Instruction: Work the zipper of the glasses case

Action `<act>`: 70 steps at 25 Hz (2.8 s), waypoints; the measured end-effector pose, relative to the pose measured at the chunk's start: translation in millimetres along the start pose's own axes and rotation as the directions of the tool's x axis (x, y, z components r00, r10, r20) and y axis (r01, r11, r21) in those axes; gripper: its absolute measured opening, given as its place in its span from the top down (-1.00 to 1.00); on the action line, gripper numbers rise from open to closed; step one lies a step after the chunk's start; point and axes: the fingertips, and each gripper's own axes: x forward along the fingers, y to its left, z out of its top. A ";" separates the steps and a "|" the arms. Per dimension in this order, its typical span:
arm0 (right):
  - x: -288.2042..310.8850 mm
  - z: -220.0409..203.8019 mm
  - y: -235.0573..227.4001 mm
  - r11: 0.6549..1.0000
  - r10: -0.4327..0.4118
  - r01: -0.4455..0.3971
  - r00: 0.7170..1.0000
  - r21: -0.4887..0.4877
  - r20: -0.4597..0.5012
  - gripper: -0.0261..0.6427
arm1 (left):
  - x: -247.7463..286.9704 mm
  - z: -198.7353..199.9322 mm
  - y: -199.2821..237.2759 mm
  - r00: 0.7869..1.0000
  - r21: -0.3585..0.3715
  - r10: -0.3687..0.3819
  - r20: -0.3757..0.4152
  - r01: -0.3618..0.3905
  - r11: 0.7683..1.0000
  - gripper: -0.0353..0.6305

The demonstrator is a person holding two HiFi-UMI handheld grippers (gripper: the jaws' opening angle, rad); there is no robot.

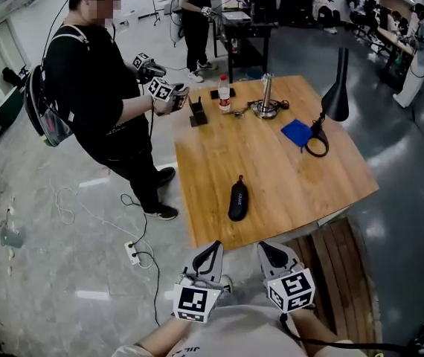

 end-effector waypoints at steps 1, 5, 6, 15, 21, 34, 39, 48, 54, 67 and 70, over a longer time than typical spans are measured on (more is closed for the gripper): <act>6.7 1.8 -4.3 1.000 0.001 -0.001 1.000 0.000 -0.004 0.92 | 7.6 0.4 1.1 1.000 0.000 -0.010 -0.001 0.010 1.000 0.88; 30.4 3.0 -31.5 1.000 0.005 -0.005 0.999 0.004 -0.038 0.92 | 38.4 -3.6 5.9 1.000 -0.005 -0.023 -0.021 0.022 1.000 0.88; 34.7 2.3 -39.4 1.000 0.010 -0.010 0.999 0.004 -0.050 0.92 | 45.4 -4.4 6.6 0.999 -0.010 -0.018 -0.027 0.018 1.000 0.88; 90.8 -11.3 -93.7 0.997 0.082 -0.078 0.987 0.028 -0.136 0.92 | 114.6 -28.7 15.9 0.997 -0.008 0.001 -0.077 -0.002 1.000 0.88; 151.9 -58.8 -125.4 0.994 0.076 -0.058 0.976 0.090 -0.204 0.92 | 179.6 -91.6 32.9 0.986 -0.013 -0.034 -0.165 0.033 0.999 0.86; 236.8 -153.5 -154.1 0.978 0.107 -0.028 0.916 0.205 -0.386 0.92 | 254.0 -227.1 23.5 0.873 -0.028 -0.130 -0.471 0.133 0.991 0.59; 244.9 -162.6 -156.8 0.971 0.133 -0.037 0.903 0.234 -0.408 0.92 | 255.0 -236.8 27.3 0.854 0.032 -0.117 -0.506 0.155 0.987 0.55; 258.4 -193.2 -143.0 0.972 0.182 -0.065 0.816 0.226 -0.548 0.92 | 251.7 -240.3 37.5 0.849 -0.020 -0.140 -0.509 0.151 0.988 0.35; 264.6 -168.8 -123.9 0.938 0.294 -0.165 0.845 0.304 -0.447 0.92 | 244.8 -234.9 52.5 0.844 0.082 -0.105 -0.526 0.173 0.982 0.36; 283.0 -175.6 -109.1 0.960 0.273 -0.200 0.816 0.196 -0.509 0.92 | 231.6 -232.4 78.8 0.818 0.000 -0.149 -0.555 0.179 0.984 0.43; 286.2 -171.5 -100.1 0.954 0.295 -0.226 0.814 0.195 -0.500 0.92 | 229.5 -235.0 77.9 0.801 -0.104 -0.206 -0.562 0.178 0.979 0.42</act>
